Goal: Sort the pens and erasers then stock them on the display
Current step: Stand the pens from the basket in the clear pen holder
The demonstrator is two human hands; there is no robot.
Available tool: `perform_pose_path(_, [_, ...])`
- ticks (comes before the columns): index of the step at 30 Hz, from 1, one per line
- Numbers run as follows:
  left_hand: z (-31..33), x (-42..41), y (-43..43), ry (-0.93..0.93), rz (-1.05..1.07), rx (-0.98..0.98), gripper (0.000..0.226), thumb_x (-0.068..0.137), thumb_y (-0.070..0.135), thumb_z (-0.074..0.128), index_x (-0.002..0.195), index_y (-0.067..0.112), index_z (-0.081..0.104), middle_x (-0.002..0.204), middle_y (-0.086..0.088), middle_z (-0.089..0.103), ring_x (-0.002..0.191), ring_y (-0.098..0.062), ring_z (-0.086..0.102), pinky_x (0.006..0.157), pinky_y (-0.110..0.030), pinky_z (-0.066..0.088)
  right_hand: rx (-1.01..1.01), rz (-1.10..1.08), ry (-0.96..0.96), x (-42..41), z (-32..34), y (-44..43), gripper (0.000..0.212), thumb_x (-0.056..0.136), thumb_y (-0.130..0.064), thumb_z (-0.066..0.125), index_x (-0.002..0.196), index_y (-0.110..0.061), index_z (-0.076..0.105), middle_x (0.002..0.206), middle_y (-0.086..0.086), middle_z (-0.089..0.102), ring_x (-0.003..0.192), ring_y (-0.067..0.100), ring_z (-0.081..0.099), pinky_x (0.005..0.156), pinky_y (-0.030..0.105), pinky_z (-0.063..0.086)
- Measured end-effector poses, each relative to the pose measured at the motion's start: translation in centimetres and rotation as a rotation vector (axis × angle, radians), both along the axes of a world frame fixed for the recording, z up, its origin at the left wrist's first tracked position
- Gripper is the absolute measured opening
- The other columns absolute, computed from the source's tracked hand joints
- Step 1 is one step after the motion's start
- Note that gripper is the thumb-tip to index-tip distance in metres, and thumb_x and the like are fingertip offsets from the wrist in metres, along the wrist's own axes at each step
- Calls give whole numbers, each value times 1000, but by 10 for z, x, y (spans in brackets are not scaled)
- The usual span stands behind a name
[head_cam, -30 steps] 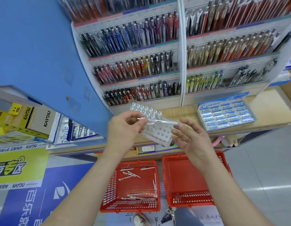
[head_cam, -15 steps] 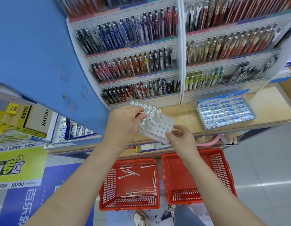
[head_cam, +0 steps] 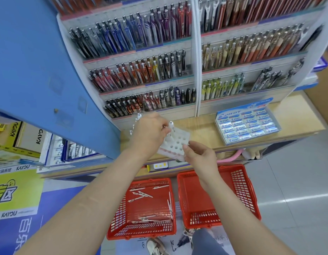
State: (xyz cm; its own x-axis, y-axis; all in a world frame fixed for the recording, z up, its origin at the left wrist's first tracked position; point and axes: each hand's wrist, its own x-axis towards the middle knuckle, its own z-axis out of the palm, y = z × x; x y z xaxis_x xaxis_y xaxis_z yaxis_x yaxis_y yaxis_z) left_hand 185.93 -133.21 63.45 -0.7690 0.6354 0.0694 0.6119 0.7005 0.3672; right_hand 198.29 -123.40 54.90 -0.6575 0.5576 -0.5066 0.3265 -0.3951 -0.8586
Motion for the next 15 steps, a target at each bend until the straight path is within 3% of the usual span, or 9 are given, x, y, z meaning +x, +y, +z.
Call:
perform_pose_path(2, [-2, -2, 3, -12, 41, 12, 14, 82, 25, 70, 89, 13, 73, 78, 5, 44, 78, -12, 42, 68, -22, 28, 16, -12, -8, -1, -2, -1, 43, 84, -24, 72, 122, -6, 62, 115, 4, 66, 106, 17, 63, 89, 29, 51])
perform_pose_path(7, [-9, -4, 5, -25, 52, -67, 17, 83, 33, 67, 91, 18, 72, 77, 9, 38, 88, -15, 43, 71, -24, 28, 11, -16, 14, -4, 0, 1, 43, 86, -21, 69, 125, -5, 59, 114, 2, 64, 99, 5, 61, 81, 18, 48])
perform_pose_path(13, [-7, -6, 3, 3, 51, -104, 24, 85, 40, 64, 98, 22, 70, 86, 5, 50, 95, -18, 49, 81, -33, 42, 34, -13, -4, -10, 4, 4, 35, 86, -19, 69, 118, -8, 62, 113, 5, 66, 103, 19, 64, 81, 22, 51])
perform_pose_path(15, [-4, -4, -5, -22, 63, -28, 26, 87, 39, 62, 104, 20, 69, 90, 3, 56, 95, -18, 50, 81, -34, 43, 44, -6, -18, -11, 8, 7, 24, 86, -20, 69, 110, -16, 65, 109, 2, 68, 100, 24, 66, 84, 33, 54])
